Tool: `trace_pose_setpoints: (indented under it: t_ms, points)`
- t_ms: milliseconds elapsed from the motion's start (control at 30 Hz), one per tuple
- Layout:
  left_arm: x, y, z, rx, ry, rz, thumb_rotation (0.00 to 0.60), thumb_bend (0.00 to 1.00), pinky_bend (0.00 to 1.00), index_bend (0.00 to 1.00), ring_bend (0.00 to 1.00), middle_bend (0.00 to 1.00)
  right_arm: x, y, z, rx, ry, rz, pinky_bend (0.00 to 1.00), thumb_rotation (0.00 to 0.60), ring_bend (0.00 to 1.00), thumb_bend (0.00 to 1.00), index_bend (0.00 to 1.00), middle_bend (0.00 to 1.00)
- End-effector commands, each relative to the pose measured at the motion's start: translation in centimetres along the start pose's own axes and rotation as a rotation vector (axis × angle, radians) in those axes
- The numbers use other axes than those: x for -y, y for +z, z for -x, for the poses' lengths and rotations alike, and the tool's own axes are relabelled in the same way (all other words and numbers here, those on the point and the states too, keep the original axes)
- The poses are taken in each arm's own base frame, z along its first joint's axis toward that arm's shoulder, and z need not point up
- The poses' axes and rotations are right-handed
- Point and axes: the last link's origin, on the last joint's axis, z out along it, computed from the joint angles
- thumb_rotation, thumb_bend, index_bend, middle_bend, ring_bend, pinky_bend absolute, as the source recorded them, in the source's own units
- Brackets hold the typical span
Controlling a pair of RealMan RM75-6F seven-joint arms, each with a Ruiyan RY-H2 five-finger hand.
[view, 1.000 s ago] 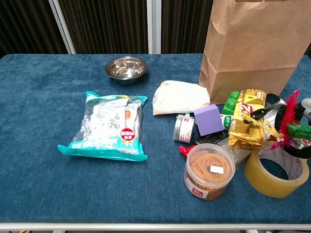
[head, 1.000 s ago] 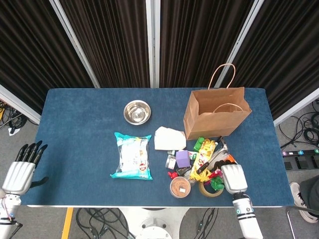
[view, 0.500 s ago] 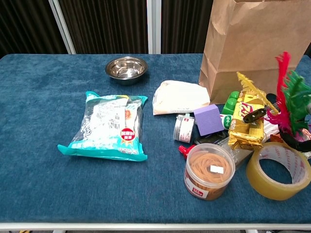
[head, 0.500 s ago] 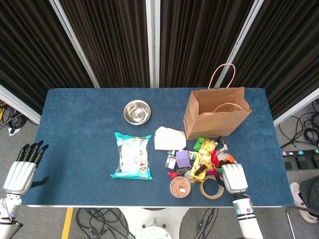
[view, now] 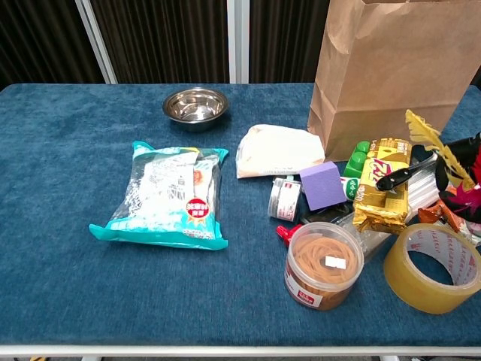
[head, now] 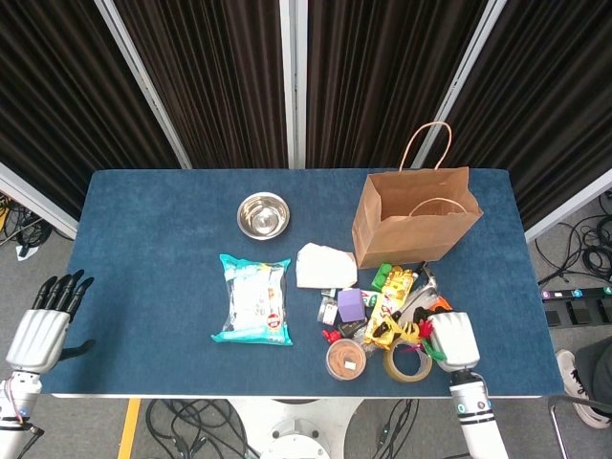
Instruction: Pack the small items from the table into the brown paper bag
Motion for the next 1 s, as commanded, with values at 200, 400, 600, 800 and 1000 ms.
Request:
trace_pose_setpoints:
  t_ms: [200,400,600,800,1000]
  points:
    - [0.0,0.0,-0.3,-0.009,-0.004,0.001,0.6,0.05,0.05,0.1,0.0,0.07,0.2,0.3,-5.1,-0.141,-0.034,-0.022,0.75,0.6,0.62,0.51,0.79,0.71]
    - [-0.3,0.1,-0.5,-0.013,-0.002,0.013,0.6,0.05,0.05,0.1,0.0,0.07,1.8,2.3,-11.7,-0.257,-0.05,-0.047,0.75,0.6,0.62,0.51,0.79,0.71]
    - [-0.4,0.3,-0.6,-0.016,-0.002,0.013,0.6,0.05,0.05,0.1,0.0,0.07,5.2,6.0,-18.3,-0.402,-0.069,-0.081,0.75,0.6,0.62,0.51,0.79,0.71]
    - [-0.4,0.4,-0.9,-0.015,-0.001,0.022,0.6,0.05,0.05,0.1,0.0,0.07,7.3,11.6,-23.0,-0.504,-0.046,-0.013,0.75,0.6,0.62,0.51,0.79,0.71]
    - [-0.1,0.2,-1.4,-0.01,0.01,0.042,0.6,0.05,0.05,0.1,0.0,0.07,6.8,17.1,-24.6,-0.52,-0.011,0.086,0.75,0.6,0.61,0.51,0.79,0.71]
